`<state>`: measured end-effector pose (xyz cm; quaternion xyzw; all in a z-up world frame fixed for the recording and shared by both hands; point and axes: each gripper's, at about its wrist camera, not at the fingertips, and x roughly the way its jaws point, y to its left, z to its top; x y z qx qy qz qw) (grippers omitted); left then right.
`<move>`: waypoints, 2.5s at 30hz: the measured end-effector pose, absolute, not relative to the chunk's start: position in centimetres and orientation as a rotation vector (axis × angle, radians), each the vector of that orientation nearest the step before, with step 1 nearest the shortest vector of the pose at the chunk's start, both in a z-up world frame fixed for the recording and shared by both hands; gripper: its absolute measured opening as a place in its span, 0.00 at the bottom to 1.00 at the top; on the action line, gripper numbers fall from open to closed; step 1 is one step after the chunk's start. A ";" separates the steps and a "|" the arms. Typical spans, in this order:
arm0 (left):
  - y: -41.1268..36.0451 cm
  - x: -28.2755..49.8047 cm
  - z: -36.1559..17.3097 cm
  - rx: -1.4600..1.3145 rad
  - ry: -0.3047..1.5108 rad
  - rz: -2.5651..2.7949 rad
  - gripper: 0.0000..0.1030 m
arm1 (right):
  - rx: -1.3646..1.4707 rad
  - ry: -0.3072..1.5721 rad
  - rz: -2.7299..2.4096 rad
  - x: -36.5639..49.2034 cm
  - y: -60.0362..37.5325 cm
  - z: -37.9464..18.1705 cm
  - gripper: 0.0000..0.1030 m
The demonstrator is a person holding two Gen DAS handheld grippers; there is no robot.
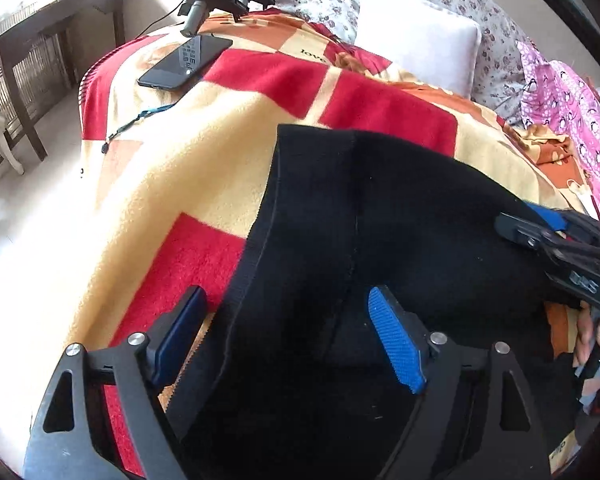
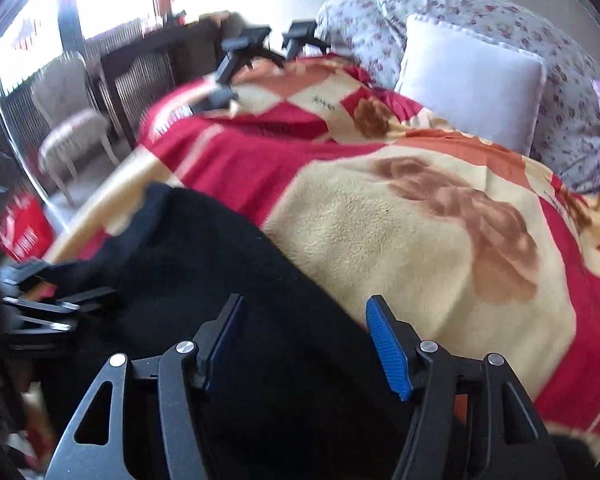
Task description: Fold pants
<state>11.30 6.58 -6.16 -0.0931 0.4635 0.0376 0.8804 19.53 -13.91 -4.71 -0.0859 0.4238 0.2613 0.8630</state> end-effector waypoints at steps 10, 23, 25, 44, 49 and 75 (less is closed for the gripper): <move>6.9 10.0 -4.7 -0.211 0.940 0.069 0.81 | -0.079 0.801 0.595 15.3 -14.9 -1.3 0.08; 11.5 3.7 -1.0 -0.258 0.860 0.119 0.81 | -0.105 0.749 0.651 4.2 -14.7 0.7 0.08; 12.3 2.8 -0.8 -0.273 0.858 0.132 0.81 | -0.106 0.766 0.667 1.8 -14.7 -0.1 0.08; 13.4 0.5 0.6 -0.275 0.786 0.212 0.81 | -0.036 0.877 0.705 -2.8 -13.7 -5.1 0.26; 9.8 1.3 -0.8 -0.201 0.826 0.122 0.81 | 0.101 0.838 0.634 -3.6 -20.5 -3.2 0.42; 6.9 -0.1 -2.8 -0.288 0.870 0.003 0.81 | 0.643 0.690 0.020 1.1 -46.2 -6.1 0.04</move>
